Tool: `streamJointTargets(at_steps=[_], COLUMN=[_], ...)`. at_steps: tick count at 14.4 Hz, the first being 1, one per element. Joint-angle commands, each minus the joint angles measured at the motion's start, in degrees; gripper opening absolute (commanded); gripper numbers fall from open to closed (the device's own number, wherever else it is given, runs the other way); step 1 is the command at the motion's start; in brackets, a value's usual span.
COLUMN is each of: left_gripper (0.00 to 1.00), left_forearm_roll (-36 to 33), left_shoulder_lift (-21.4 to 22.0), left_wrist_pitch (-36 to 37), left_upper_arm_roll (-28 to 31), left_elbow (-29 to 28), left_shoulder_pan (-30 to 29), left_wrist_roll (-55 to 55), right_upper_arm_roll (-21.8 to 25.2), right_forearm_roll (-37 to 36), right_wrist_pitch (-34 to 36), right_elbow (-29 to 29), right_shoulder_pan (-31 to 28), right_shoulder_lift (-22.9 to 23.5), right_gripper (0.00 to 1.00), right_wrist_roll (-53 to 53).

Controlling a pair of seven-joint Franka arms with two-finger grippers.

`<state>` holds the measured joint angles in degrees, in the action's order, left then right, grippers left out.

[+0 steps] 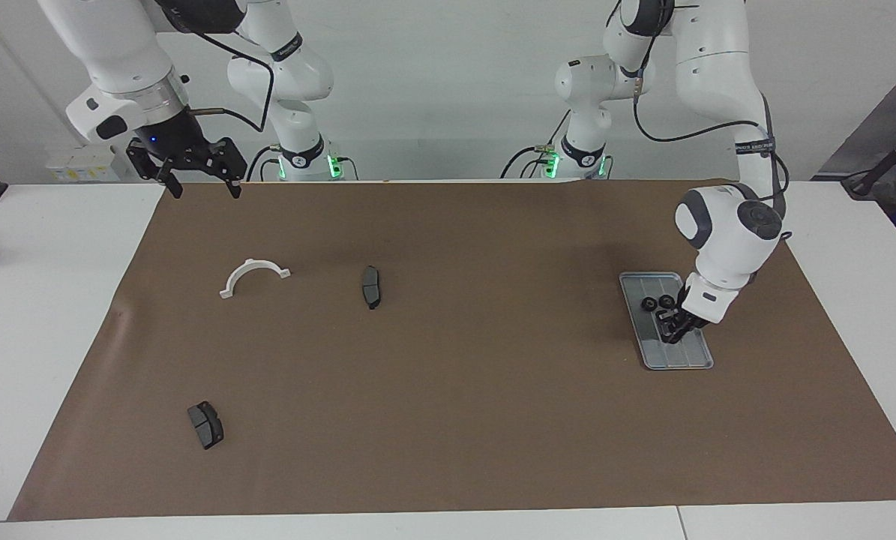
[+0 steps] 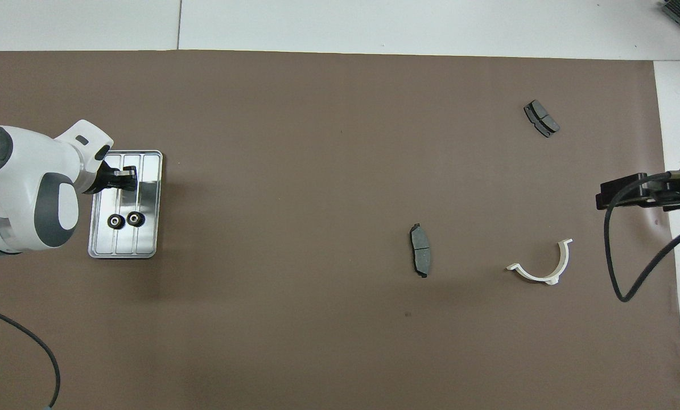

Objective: Place bearing gear from tray to pile
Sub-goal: 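Grasp the black ring in the tray with the left gripper and lift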

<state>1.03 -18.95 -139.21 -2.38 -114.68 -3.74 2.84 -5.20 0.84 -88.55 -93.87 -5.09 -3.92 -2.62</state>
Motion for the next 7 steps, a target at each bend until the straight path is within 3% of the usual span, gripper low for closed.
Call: streamJointTargets(at_steps=[1, 2, 4, 7], left_gripper=[0.2, 0.19, 0.0, 0.0], left_forearm_roll=[-1.12, -1.12, -1.12, -1.21], left_shoulder_lift=[0.4, 0.4, 0.4, 0.58], left_wrist_pitch=[-1.15, -1.07, -0.72, 3.21], left_upper_arm_roll=[0.44, 0.44, 0.44, 0.44], left_elbow=[-1.16, -1.16, -1.08, 1.46], left_shoulder_pan=[0.57, 0.57, 0.57, 0.49], left_wrist_roll=[0.76, 0.76, 0.68, 0.59], right_upper_arm_roll=[-0.34, -0.34, -0.34, -0.34], right_forearm_roll=[0.83, 0.83, 0.83, 0.83], right_wrist_pitch=[0.48, 0.48, 0.13, 0.04], right_elbow=[-1.4, -1.4, -1.4, -1.84], right_shoulder_pan=[-0.62, -0.62, -0.71, -0.97], right_shoulder_lift=[-1.35, -1.35, -1.35, -1.52], right_gripper=[1.0, 1.0, 1.0, 1.0], right_wrist_roll=[0.77, 0.77, 0.68, 0.16])
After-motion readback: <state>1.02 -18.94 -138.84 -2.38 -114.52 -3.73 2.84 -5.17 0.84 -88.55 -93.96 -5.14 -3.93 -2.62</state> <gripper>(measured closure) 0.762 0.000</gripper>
